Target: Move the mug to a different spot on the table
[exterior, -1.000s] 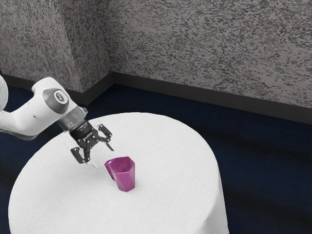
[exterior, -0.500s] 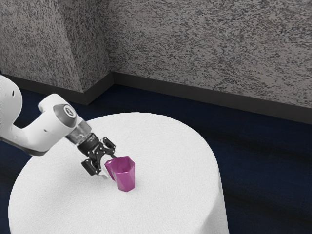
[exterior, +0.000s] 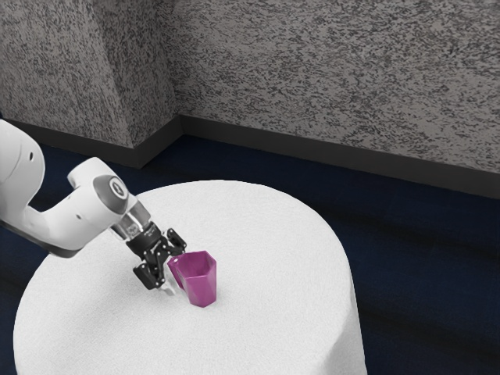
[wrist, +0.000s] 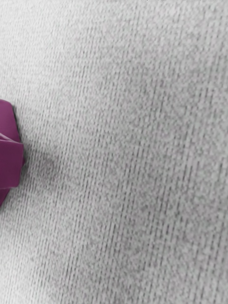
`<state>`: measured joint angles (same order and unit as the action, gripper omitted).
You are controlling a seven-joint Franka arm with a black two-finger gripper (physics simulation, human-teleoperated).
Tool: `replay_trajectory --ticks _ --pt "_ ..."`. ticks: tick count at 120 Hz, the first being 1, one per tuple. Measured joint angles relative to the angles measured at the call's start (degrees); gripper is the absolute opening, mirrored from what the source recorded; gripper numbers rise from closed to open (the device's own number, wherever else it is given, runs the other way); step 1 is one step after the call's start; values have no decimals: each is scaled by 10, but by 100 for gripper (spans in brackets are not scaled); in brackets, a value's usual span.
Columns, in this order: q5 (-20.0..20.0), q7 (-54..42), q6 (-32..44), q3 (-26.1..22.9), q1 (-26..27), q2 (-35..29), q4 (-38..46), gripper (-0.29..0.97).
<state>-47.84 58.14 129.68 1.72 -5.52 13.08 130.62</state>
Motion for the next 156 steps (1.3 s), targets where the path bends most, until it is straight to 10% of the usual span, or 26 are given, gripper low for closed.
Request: replay_trajectory --ticks 156 --pt "-5 -32 5 -1 11 -7 -3 -3"
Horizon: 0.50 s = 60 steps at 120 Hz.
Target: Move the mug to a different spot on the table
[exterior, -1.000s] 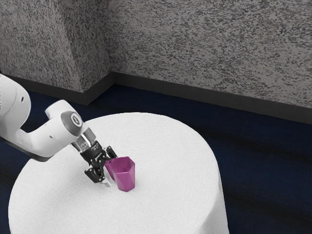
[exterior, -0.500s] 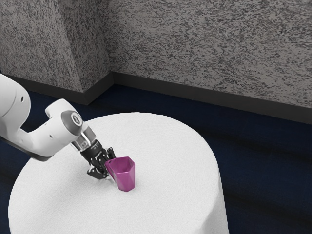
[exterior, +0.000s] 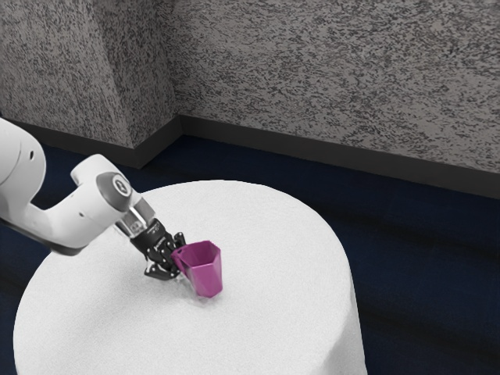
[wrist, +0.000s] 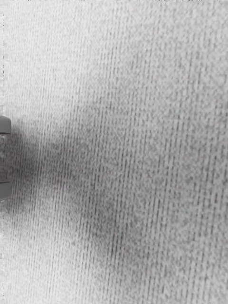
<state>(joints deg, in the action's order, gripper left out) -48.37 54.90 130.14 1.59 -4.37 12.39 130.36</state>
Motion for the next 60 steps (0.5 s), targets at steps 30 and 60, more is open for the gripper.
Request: replay_trajectory --ticks 30,60 --pt "-8 -11 -14 0 -4 -7 -6 -4" --pt "26 -48 -34 -8 -13 35 -84 -3"
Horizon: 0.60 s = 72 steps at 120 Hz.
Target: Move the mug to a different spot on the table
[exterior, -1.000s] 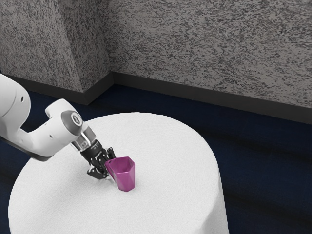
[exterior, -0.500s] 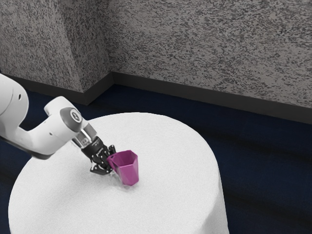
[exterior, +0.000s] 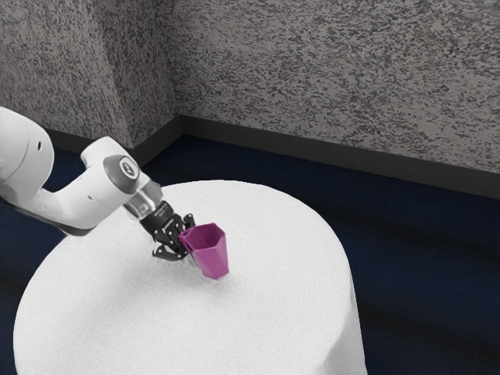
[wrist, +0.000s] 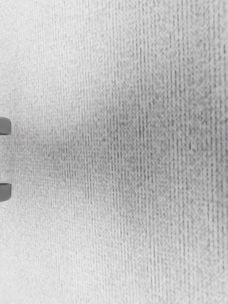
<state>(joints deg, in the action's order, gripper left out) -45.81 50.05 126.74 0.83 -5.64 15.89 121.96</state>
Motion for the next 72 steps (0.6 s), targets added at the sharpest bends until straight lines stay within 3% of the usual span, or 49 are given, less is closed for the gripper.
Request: replay_trajectory --ticks 24,59,72 --pt "79 -46 -73 -6 -21 77 -127 -2" --pt "246 -130 -219 -80 -76 210 -350 -2" --pt "299 -172 -275 -91 -81 235 -389 -2"
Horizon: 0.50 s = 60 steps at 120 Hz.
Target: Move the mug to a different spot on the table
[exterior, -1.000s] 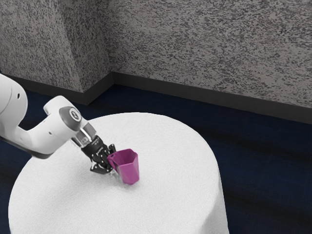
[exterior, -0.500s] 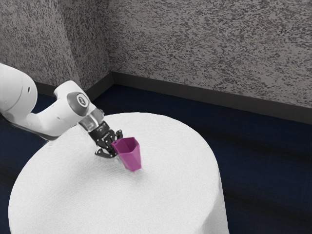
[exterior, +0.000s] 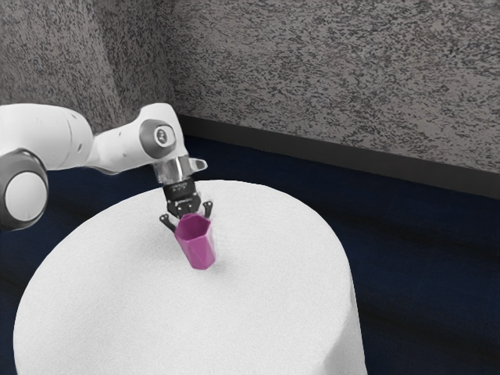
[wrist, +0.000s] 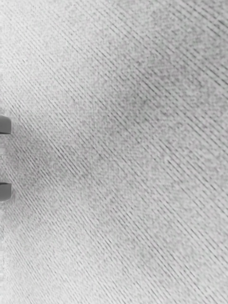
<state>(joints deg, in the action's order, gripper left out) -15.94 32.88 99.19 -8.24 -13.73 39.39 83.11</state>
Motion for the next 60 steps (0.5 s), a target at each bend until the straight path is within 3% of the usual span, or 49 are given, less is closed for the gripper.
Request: replay_trajectory --ticks 29,60 --pt "97 -99 -90 -34 1 36 -66 -2" --pt "187 -195 -127 -85 0 85 -141 -2"
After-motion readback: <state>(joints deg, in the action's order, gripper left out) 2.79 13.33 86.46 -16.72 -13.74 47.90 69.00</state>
